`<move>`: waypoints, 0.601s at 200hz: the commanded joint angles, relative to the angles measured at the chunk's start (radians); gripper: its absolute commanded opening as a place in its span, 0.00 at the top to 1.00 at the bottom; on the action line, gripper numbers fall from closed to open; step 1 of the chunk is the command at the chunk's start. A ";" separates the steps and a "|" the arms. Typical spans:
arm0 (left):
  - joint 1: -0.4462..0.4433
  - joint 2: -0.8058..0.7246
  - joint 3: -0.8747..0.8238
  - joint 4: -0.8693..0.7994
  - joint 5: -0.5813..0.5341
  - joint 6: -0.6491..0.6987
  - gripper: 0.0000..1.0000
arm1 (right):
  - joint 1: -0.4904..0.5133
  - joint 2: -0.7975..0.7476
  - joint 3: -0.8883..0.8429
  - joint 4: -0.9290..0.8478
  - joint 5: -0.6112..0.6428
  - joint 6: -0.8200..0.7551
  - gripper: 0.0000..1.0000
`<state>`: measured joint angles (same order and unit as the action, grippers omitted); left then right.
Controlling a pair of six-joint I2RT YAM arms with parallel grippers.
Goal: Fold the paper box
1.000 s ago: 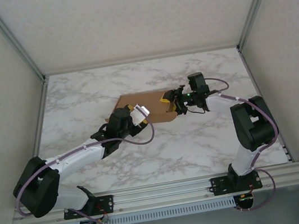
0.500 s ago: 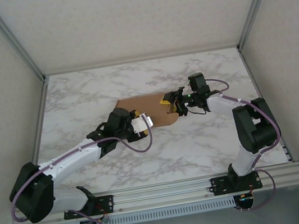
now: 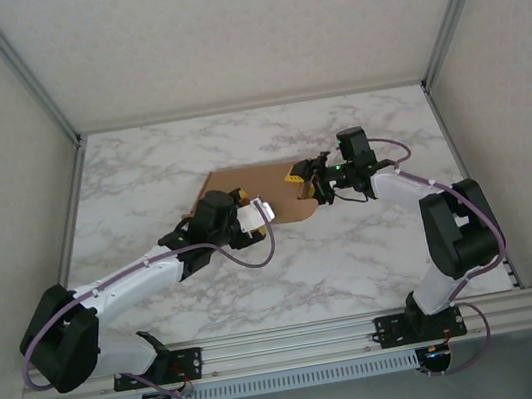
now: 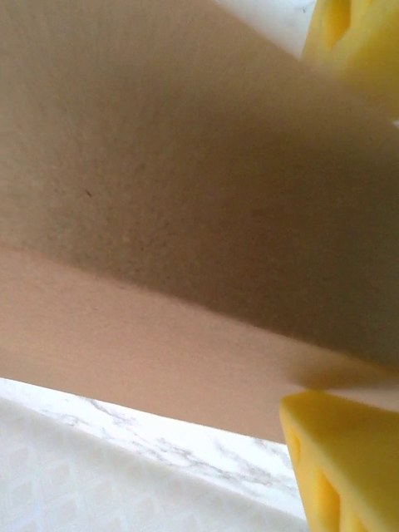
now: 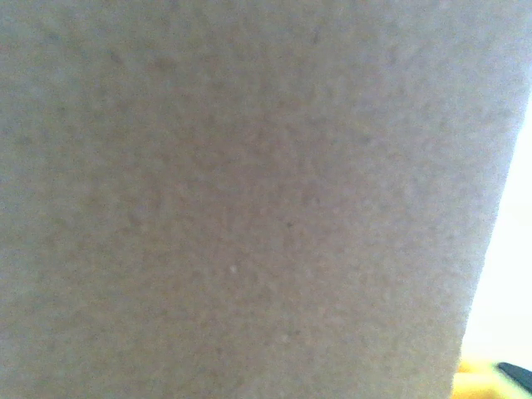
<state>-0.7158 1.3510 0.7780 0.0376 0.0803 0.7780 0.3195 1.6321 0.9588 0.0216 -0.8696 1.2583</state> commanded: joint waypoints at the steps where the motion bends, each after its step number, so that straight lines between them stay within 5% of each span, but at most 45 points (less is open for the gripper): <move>1: -0.023 0.018 0.026 -0.070 0.011 -0.028 0.15 | 0.009 -0.031 0.002 0.056 -0.091 0.033 0.61; 21: -0.037 0.017 0.015 -0.060 -0.027 -0.018 0.15 | 0.007 -0.028 0.001 0.065 -0.093 0.043 0.61; 71: -0.099 0.099 -0.034 0.289 -0.495 0.035 0.23 | 0.008 -0.036 -0.016 0.126 -0.095 0.113 0.61; 120: -0.135 0.151 -0.069 0.562 -0.669 0.123 0.32 | 0.014 -0.056 -0.015 0.159 -0.100 0.163 0.61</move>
<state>-0.8379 1.4815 0.7242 0.4244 -0.4152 0.8494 0.3210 1.6302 0.9459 0.1326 -0.8955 1.3819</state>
